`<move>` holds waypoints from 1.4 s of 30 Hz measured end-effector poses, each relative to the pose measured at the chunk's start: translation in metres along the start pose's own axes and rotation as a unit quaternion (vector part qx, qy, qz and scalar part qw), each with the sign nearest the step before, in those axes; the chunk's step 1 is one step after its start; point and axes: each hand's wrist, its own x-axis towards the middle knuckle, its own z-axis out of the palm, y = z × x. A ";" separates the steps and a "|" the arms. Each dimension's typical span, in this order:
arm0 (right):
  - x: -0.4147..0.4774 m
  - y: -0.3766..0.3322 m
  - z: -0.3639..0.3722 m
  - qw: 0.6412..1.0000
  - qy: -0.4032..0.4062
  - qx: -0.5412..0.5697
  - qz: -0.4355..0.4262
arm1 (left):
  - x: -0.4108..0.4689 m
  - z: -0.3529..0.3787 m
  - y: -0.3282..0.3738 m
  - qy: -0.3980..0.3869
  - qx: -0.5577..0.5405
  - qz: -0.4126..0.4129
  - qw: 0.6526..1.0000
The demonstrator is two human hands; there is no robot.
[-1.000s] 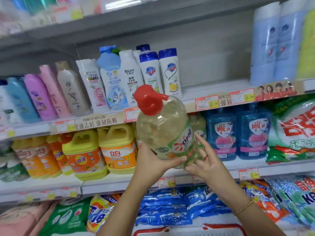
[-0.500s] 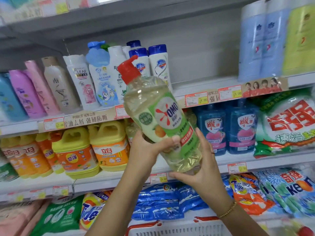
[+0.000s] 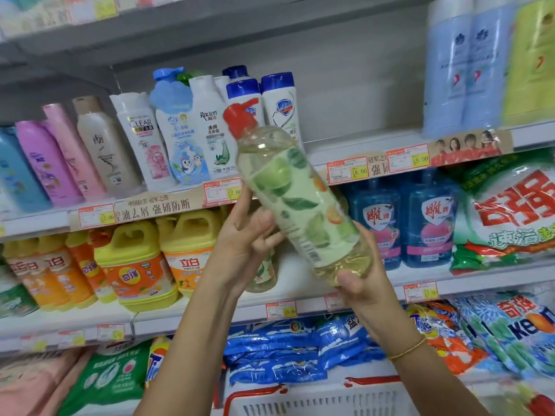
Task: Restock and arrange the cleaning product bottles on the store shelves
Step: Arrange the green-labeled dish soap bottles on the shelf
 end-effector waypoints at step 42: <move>-0.021 0.002 -0.028 0.949 -0.224 -0.050 0.215 | -0.024 0.017 -0.008 -0.083 0.303 -0.052 0.948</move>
